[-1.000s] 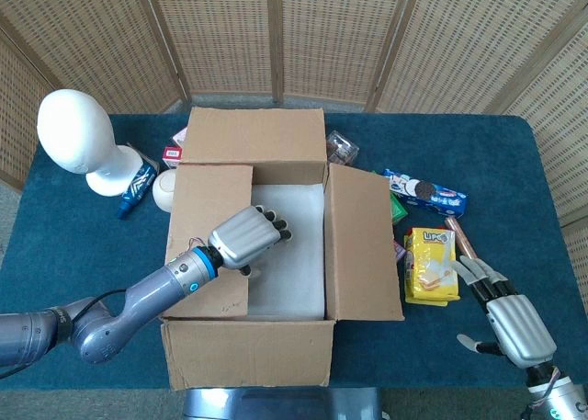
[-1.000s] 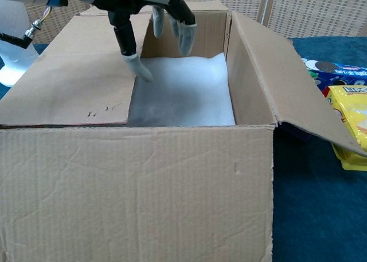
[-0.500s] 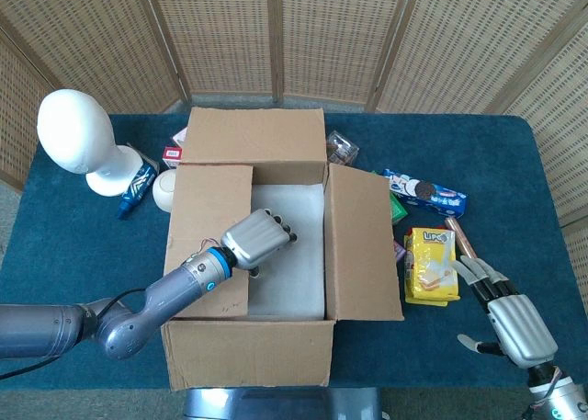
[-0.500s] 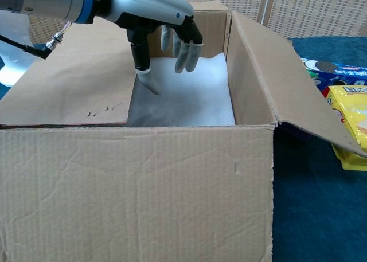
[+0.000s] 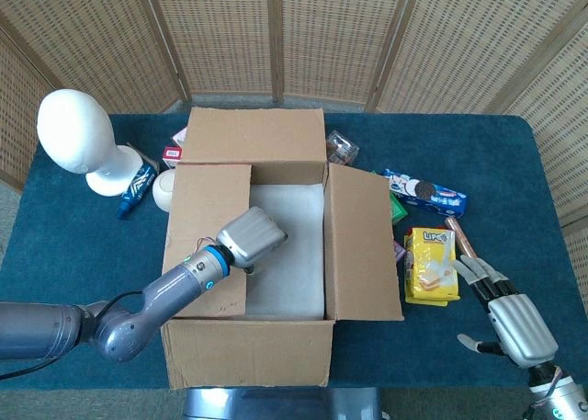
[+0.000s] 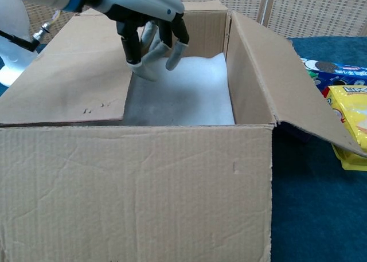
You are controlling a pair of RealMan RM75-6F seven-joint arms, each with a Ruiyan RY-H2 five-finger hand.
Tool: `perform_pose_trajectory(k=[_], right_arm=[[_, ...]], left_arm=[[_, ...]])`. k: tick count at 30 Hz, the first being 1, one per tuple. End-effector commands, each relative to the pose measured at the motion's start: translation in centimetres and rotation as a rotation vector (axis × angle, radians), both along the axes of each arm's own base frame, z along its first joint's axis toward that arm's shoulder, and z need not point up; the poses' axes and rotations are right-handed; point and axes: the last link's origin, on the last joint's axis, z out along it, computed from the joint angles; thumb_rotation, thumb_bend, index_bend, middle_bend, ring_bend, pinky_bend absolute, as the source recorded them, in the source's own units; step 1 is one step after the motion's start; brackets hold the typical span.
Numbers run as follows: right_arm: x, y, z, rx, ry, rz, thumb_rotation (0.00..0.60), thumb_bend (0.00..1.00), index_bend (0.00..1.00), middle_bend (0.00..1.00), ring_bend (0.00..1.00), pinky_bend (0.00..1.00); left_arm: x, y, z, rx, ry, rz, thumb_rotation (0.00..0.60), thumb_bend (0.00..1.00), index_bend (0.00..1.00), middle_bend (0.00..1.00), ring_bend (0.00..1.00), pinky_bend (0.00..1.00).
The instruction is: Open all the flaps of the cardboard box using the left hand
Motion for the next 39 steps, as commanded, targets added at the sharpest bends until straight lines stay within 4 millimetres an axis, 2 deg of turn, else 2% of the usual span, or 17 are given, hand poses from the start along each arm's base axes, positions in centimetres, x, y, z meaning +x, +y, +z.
perform_pose_trajectory(k=[1,14,18,19,22,28,36,39], right_arm=[[0.0,0.0,0.0,0.001,0.000,0.002,0.600,0.00,0.00,0.00,0.00,0.19],[0.4,0.5,-0.1,0.005,0.002,0.021,0.600,0.00,0.00,0.00,0.00,0.20],[0.6,0.8,-0.1,0.013,-0.005,0.029,0.600,0.00,0.00,0.00,0.00,0.20],[0.7,0.9,-0.2,0.018,-0.009,0.031,0.600,0.00,0.00,0.00,0.00,0.20],[0.8,1.0,-0.2,0.021,-0.012,0.035,0.600,0.00,0.00,0.00,0.00,0.20],[0.9,1.1,-0.1,0.022,-0.016,0.038,0.600,0.00,0.00,0.00,0.00,0.20],[1.0,1.1,-0.2,0.023,-0.015,0.038,0.600,0.00,0.00,0.00,0.00,0.20],[1.0,1.2,-0.3,0.026,-0.015,0.039,0.600,0.00,0.00,0.00,0.00,0.20]], left_arm=[[-0.2,-0.2,0.9,0.015,0.009,0.008,0.600,0.10,0.46,0.69,0.48,0.46],[-1.1,-0.9,7.4,0.132,-0.031,0.018,0.600,0.10,0.46,0.68,0.48,0.46],[-2.1,-1.6,10.8,0.201,-0.046,0.032,0.600,0.10,0.46,0.68,0.48,0.46],[-2.7,-1.7,12.1,0.233,-0.051,0.045,0.600,0.10,0.46,0.68,0.48,0.46],[-4.1,-2.1,14.2,0.273,-0.057,0.067,0.600,0.10,0.46,0.68,0.48,0.46],[-7.4,-2.7,17.4,0.325,-0.055,0.123,0.600,0.10,0.46,0.67,0.48,0.46],[-11.4,-3.1,19.0,0.344,-0.044,0.195,0.600,0.10,0.46,0.67,0.48,0.46],[-14.0,-3.4,18.8,0.332,-0.032,0.243,0.600,0.10,0.46,0.67,0.48,0.46]])
